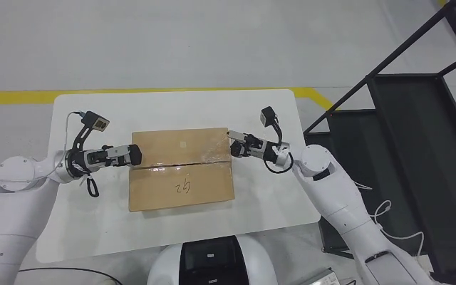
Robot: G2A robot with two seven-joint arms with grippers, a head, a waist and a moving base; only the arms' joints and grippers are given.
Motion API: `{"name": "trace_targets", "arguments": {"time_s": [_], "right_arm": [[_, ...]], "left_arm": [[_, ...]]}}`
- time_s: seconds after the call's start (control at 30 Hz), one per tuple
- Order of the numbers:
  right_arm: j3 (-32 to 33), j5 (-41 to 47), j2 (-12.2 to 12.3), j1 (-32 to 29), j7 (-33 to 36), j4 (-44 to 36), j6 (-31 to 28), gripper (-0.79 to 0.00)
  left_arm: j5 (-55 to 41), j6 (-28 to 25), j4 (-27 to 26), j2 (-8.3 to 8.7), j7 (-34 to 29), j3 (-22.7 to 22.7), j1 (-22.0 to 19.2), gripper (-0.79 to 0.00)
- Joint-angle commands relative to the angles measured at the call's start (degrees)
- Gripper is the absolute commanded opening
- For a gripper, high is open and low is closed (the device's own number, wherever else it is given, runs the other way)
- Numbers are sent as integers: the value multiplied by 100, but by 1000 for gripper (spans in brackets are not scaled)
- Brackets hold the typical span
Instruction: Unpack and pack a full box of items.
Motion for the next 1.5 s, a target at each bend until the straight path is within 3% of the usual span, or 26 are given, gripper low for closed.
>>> {"name": "trace_targets", "arguments": {"time_s": [0.0,0.27,0.4,0.8,1.43,1.47], "right_arm": [[-7,-2,-7,41,-25,-18,-22,0],[-131,-25,-54,298,-65,-10,0,0],[-232,-60,-72,399,-22,-49,333,0],[-39,50,20,-81,232,-825,1062,0],[-719,113,-212,803,-236,-74,1484,0],[-737,128,-221,826,-239,-46,1490,-252]], "left_arm": [[0,0,0,0,0,0,0,0],[0,0,0,0,0,0,0,0],[0,0,0,0,0,0,0,0],[0,0,0,0,0,0,0,0],[0,0,0,0,0,0,0,0],[0,0,0,0,0,0,0,0]]}}
